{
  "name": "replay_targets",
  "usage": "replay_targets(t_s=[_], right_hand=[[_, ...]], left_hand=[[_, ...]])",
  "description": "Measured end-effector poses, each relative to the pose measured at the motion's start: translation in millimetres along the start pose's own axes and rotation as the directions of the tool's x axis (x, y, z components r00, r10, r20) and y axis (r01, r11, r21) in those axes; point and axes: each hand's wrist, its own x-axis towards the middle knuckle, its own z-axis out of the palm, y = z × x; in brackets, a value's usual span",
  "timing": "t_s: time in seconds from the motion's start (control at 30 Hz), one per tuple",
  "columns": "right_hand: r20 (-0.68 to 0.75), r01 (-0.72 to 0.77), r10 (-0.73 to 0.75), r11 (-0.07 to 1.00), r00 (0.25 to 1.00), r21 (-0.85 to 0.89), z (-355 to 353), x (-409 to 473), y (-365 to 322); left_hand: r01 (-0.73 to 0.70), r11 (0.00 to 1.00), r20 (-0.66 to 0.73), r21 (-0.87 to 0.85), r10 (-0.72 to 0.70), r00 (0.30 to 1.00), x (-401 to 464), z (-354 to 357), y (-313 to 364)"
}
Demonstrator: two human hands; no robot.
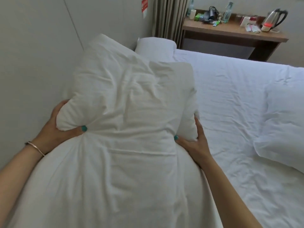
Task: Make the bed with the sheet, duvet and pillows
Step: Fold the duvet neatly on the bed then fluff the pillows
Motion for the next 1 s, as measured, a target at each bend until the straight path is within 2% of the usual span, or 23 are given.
replay_targets(t_s=[0.07, 0.17, 0.3, 0.47, 0.63, 0.8, 0.9, 0.97, 1.0], right_hand=[[0.028, -0.046, 0.046, 0.999, 0.999, -0.002, 39, -2, 0], [0.069, -0.083, 0.083, 0.997, 0.994, -0.004, 92, -3, 2], [0.028, -0.150, 0.150, 0.989, 0.988, -0.015, 141, -14, 22], [-0.070, -0.205, 0.200, 0.975, 0.977, -0.082, 162, -12, 63], [-0.056, -0.320, 0.316, 0.942, 0.947, -0.100, 174, 11, 110], [-0.108, -0.271, 0.260, 0.957, 0.960, -0.106, 167, 19, 126], [-0.130, -0.273, 0.257, 0.954, 0.958, -0.125, 169, 19, 122], [-0.100, -0.377, 0.364, 0.903, 0.926, -0.206, 169, 24, 121], [-0.104, -0.452, 0.441, 0.847, 0.892, -0.282, 169, 26, 119]], left_hand=[[0.007, 1.000, 0.013, 0.012, -0.008, 1.000, -2, -32, -21], [0.092, 0.996, -0.015, -0.022, -0.092, 0.996, 2, -61, -54], [0.145, 0.989, 0.067, -0.029, -0.142, 0.988, 26, -76, -94], [0.204, 0.971, 0.133, -0.122, -0.188, 0.973, 53, -46, -154], [0.268, 0.943, 0.141, -0.197, -0.243, 0.960, 64, 6, -224], [0.266, 0.933, 0.139, -0.243, -0.238, 0.961, 83, 7, -242], [0.266, 0.948, 0.167, -0.173, -0.237, 0.957, 85, 1, -239], [0.367, 0.930, 0.254, 0.008, -0.357, 0.899, 90, -1, -246], [0.436, 0.889, 0.268, 0.139, -0.457, 0.848, 93, -3, -246]])
